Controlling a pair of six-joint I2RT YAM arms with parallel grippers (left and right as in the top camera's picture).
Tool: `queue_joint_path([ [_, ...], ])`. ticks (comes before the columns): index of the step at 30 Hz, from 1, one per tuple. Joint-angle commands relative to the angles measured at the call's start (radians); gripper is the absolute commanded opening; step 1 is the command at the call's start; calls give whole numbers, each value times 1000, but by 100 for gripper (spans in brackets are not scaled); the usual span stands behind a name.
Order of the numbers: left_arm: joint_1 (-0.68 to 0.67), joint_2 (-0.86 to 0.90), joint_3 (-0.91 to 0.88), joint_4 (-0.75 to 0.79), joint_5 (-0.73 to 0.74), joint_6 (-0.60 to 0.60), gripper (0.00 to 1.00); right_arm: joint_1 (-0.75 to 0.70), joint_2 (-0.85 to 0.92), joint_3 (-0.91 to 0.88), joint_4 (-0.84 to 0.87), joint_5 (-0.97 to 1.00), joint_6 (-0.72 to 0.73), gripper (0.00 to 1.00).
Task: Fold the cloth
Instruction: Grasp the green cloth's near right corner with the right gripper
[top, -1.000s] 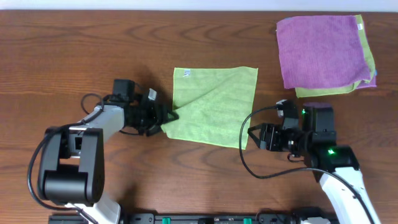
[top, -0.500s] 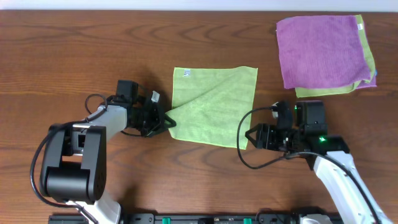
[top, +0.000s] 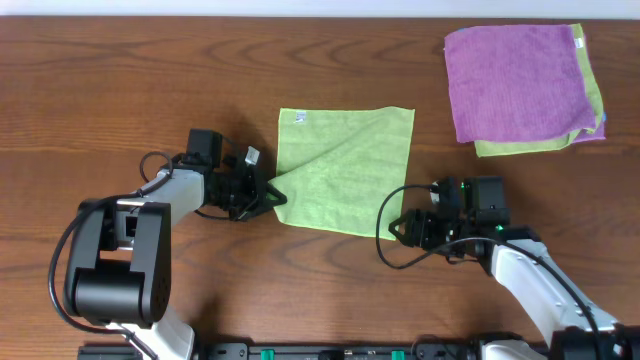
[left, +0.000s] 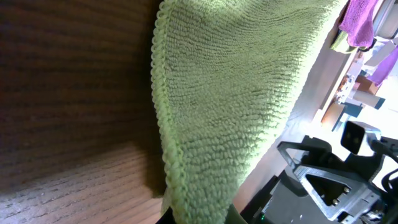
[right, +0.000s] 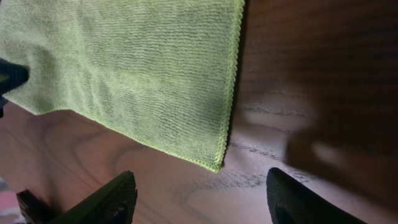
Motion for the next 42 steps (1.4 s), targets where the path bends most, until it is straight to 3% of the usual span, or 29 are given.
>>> queue_joint_path([
  [1,0,9,-4,-3,19,8,6,2,14,-20,17,-23,41,67],
  [14,0,9,-4,-3,19,7,6,59,78,-95,198,-22,138,66],
  [20,0,9,-4,-3,26,8,6,93,146,-95,259,-15,142,60],
  [23,0,9,-4,-9,26,8,6,104,178,-95,288,-3,142,50],
  [29,4,9,-4,-26,51,38,6,101,171,-90,329,2,141,1],
  [35,5,6,-4,-144,51,157,6,101,90,-87,298,-24,142,1],
  [42,5,6,-4,-318,11,291,6,101,-60,-87,150,-10,133,1],
])
